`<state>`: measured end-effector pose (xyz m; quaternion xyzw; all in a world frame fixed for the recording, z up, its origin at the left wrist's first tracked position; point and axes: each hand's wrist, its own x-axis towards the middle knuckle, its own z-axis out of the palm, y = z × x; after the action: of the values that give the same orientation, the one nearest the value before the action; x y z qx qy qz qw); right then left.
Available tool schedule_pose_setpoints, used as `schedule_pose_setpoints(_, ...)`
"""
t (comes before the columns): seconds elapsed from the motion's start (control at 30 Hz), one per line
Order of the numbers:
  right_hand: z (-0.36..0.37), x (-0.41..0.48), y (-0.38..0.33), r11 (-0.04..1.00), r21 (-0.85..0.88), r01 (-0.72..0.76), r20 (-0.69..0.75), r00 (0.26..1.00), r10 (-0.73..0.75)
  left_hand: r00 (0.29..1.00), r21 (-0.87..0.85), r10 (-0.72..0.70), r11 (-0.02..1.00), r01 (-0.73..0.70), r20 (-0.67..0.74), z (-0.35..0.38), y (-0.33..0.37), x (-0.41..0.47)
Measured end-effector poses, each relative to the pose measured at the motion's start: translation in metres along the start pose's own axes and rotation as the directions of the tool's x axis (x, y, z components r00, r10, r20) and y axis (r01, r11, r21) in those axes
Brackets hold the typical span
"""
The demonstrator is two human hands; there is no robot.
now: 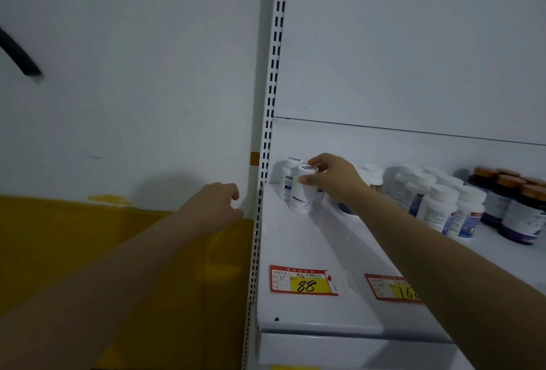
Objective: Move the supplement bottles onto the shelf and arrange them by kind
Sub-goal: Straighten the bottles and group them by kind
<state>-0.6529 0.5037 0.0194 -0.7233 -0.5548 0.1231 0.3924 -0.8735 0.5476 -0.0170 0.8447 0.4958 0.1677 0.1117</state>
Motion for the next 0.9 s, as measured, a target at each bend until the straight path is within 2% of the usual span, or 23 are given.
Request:
schedule_pose_setpoints(0.3,0.002,0.004,-0.004,0.994,-0.106,-0.005,-0.039,0.999,0.001,1.000,0.000,-0.004,1.000,0.004,0.000,-0.001,-0.005,-0.001)
schedule_pose_setpoints(0.9,0.011,-0.002,-0.012,0.998,-0.056,0.010,-0.016,1.000,-0.011,1.000,0.014,-0.014,1.000,0.013,0.009,0.002,-0.010,-0.003)
